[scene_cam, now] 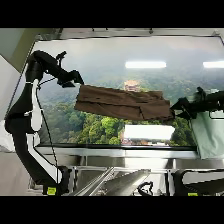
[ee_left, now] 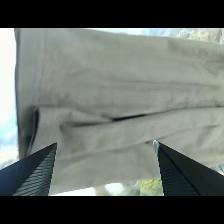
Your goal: Fold the shirts.
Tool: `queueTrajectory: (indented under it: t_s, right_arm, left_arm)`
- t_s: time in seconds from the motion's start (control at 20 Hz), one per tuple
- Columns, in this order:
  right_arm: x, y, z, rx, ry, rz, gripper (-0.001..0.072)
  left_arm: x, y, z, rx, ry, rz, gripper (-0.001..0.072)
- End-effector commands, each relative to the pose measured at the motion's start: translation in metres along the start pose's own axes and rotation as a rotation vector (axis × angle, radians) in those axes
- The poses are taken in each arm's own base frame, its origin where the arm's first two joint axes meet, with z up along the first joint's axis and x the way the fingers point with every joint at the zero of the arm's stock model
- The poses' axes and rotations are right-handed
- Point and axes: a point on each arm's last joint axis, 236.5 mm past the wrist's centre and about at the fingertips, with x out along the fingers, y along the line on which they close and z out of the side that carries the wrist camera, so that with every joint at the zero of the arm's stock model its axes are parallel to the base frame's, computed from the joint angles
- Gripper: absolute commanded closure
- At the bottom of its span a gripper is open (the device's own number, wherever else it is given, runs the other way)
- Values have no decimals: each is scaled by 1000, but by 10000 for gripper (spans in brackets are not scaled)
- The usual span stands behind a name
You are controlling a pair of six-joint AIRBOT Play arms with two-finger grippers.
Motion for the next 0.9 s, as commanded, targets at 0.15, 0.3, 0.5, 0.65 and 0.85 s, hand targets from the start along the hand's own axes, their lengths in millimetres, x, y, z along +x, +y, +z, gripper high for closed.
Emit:
queueTrajectory:
  t_s: [0.15,0.3,0.5,0.65,0.85]
  right_arm:
    - [41,15,-15,25,120,170,37]
    - [50,32,-18,-54,136,185,451]
    - [29,70,-1,-178,71,179,688]
    - [-23,122,3,-274,-16,190,689]
    - [-90,181,-16,-421,-91,203,688]
  left_arm:
    - [-26,-10,-3,6,-32,-2,36]
    - [-20,-27,-5,40,-19,-7,135]
    - [1,-73,-5,129,-27,-20,696]
    - [35,-131,-7,237,-46,-45,696]
    - [139,-217,-32,382,-28,-86,696]
